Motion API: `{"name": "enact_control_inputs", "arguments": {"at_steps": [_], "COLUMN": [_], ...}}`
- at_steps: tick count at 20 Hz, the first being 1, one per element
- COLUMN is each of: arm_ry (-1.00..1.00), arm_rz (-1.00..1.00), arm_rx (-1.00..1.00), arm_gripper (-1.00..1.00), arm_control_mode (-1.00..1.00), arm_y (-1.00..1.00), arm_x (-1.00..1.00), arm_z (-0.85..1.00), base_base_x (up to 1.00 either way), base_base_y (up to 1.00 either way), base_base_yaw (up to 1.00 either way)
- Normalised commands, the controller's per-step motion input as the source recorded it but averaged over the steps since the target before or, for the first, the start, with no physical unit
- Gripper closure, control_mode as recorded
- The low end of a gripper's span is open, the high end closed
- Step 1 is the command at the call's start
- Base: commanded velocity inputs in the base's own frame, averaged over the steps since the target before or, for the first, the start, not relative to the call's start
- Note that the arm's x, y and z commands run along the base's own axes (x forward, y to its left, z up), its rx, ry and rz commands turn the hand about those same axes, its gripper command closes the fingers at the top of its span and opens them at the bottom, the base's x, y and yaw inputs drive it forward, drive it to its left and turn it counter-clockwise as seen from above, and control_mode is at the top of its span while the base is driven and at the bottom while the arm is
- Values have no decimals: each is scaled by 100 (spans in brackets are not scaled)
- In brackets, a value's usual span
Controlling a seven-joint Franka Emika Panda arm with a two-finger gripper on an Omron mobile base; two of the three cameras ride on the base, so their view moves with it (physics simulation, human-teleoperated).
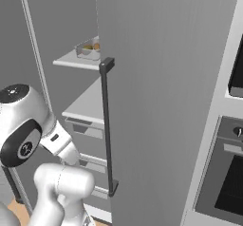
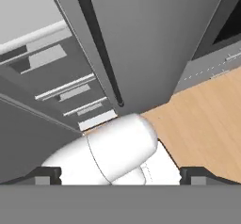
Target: Take the meat container that has the shrimp and place it on the second highest rack of the freezer. Then take the vegetable container that has the sweet potato and potato and place it on the highest rack of the freezer.
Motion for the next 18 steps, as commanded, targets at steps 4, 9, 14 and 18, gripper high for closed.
{"name": "enact_control_inputs", "arguments": {"at_steps": [4, 9, 14, 18], "arm_ry": [-9, 0, 0, 0], "arm_rz": [41, 5, 0, 0], "arm_rx": [4, 4, 0, 0], "arm_gripper": [-100, -100, -100, -100], "arm_control_mode": [-100, 100, 100, 100], "arm_y": [-79, -11, 0, 0], "arm_x": [-100, -12, 0, 0], "arm_z": [0, 0, 0, 0], "base_base_x": [0, -4, -80, -96], "base_base_y": [0, -3, -49, -48], "base_base_yaw": [0, -2, -6, -30]}}
